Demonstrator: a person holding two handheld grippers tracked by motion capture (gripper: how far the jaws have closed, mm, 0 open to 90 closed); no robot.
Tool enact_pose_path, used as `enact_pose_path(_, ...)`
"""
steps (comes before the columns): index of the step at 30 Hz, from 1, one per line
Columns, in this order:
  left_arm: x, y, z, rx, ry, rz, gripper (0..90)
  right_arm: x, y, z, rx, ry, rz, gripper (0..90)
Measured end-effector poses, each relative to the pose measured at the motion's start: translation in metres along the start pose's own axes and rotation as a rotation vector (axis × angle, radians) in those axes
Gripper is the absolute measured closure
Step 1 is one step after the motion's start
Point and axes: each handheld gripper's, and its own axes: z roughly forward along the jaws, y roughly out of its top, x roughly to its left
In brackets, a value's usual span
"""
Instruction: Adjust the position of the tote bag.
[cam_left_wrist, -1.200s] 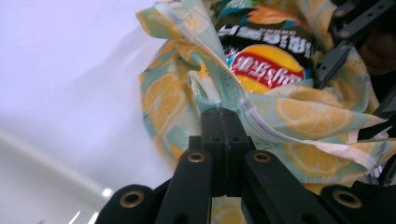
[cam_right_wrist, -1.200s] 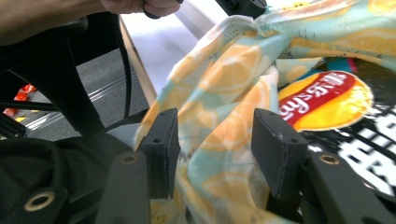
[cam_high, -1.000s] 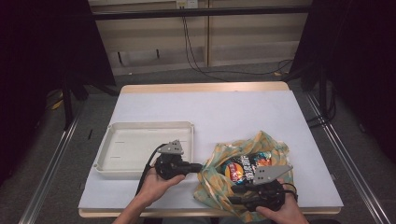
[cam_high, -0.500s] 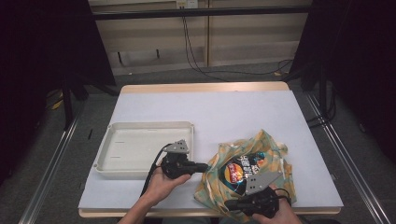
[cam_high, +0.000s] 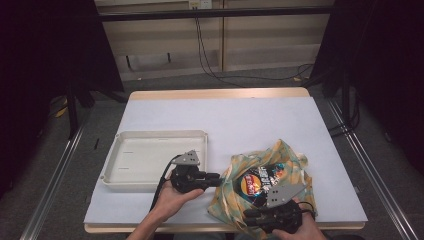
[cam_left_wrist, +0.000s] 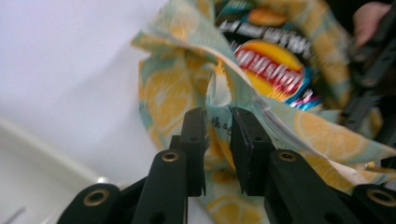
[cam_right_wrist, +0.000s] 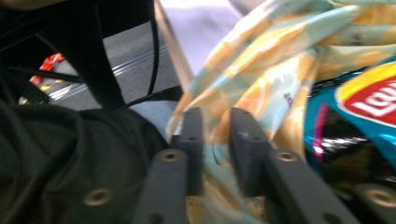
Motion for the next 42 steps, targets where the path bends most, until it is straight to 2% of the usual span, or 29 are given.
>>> enact_pose_path(3,-0.003,0.007,-0.006,-0.036,-0.003,0.006,73.2,0.0,0.002,-0.009,-0.024,-0.027,0.0,60.8)
enact_pose_path(7,-0.009,0.015,-0.011,-0.076,0.0,0.014,70.9,0.001,0.009,-0.025,-0.085,-0.059,0.001,57.0)
enact_pose_path(8,-0.013,0.018,-0.009,-0.075,0.025,0.033,71.4,-0.001,0.01,-0.027,-0.096,-0.06,0.01,56.9)
enact_pose_path(9,-0.016,0.022,-0.007,-0.063,0.025,0.063,71.8,-0.003,0.011,-0.027,-0.096,-0.071,0.015,56.9)
enact_pose_path(11,-0.018,0.029,-0.001,-0.089,0.001,0.083,71.9,-0.008,0.013,-0.023,-0.091,-0.095,0.028,55.7)
enact_pose_path(12,-0.018,0.034,0.002,-0.102,-0.005,0.079,71.6,-0.01,0.014,-0.021,-0.09,-0.108,0.033,54.2)
enact_pose_path(13,-0.017,0.037,0.005,-0.115,-0.029,0.069,71.4,-0.012,0.016,-0.018,-0.089,-0.114,0.032,51.4)
enact_pose_path(14,-0.018,0.041,0.009,-0.117,-0.026,0.068,70.7,-0.013,0.017,-0.016,-0.09,-0.132,0.03,49.0)
enact_pose_path(16,-0.018,0.047,0.017,-0.112,-0.045,0.083,67.5,-0.014,0.019,-0.012,-0.089,-0.12,0.034,48.4)
enact_pose_path(18,-0.017,0.051,0.027,-0.088,-0.003,0.115,66.0,-0.014,0.02,-0.007,-0.074,-0.11,0.036,47.7)
enact_pose_path(19,-0.016,0.051,0.035,-0.074,-0.008,0.114,67.9,-0.013,0.02,-0.004,-0.063,-0.106,0.034,47.6)
enact_pose_path(21,-0.012,0.047,0.048,-0.011,0.033,0.124,67.7,-0.01,0.017,0.004,-0.029,-0.094,0.026,47.6)
enact_pose_path(22,-0.01,0.044,0.053,-0.006,0.014,0.123,65.7,-0.009,0.017,0.006,-0.021,-0.095,0.017,47.6)
enact_pose_path(24,-0.006,0.039,0.059,0.037,0.047,0.139,62.4,-0.006,0.015,0.009,-0.007,-0.094,0.005,47.9)
enact_pose_path(25,-0.003,0.035,0.062,0.045,0.028,0.118,57.4,-0.005,0.015,0.009,-0.008,-0.094,0.004,48.8)
enact_pose_path(27,0.002,0.031,0.064,0.072,0.037,0.105,48.4,-0.005,0.014,0.01,-0.011,-0.075,0.016,51.3)
enact_pose_path(30,0.007,0.026,0.061,0.092,0.042,0.083,46.7,-0.004,0.013,0.012,-0.001,-0.069,0.013,59.2)
enact_pose_path(32,0.009,0.026,0.059,0.102,0.053,0.087,58.7,-0.004,0.013,0.012,0.006,-0.058,0.01,66.2)
enact_pose_path(34,0.011,0.026,0.057,0.113,0.051,0.095,79.2,-0.003,0.013,0.013,0.004,-0.046,0.013,74.5)
enact_pose_path(35,0.012,0.026,0.056,0.107,0.054,0.084,85.3,-0.002,0.012,0.014,0.004,-0.032,0.014,78.0)
enact_pose_path(37,0.014,0.027,0.055,0.106,0.073,0.058,89.4,0.003,0.012,0.015,0.004,-0.004,0.007,82.2)
enact_pose_path(39,0.017,0.027,0.054,0.093,0.103,0.042,89.7,0.006,0.013,0.014,0.003,0.011,-0.002,85.1)
enact_pose_path(41,0.025,0.027,0.051,0.078,0.106,0.016,89.8,0.009,0.012,0.015,0.003,0.019,-0.009,89.0)
enact_pose_path(42,0.028,0.027,0.049,0.073,0.121,0.001,89.7,0.01,0.011,0.016,0.012,0.021,-0.007,89.6)
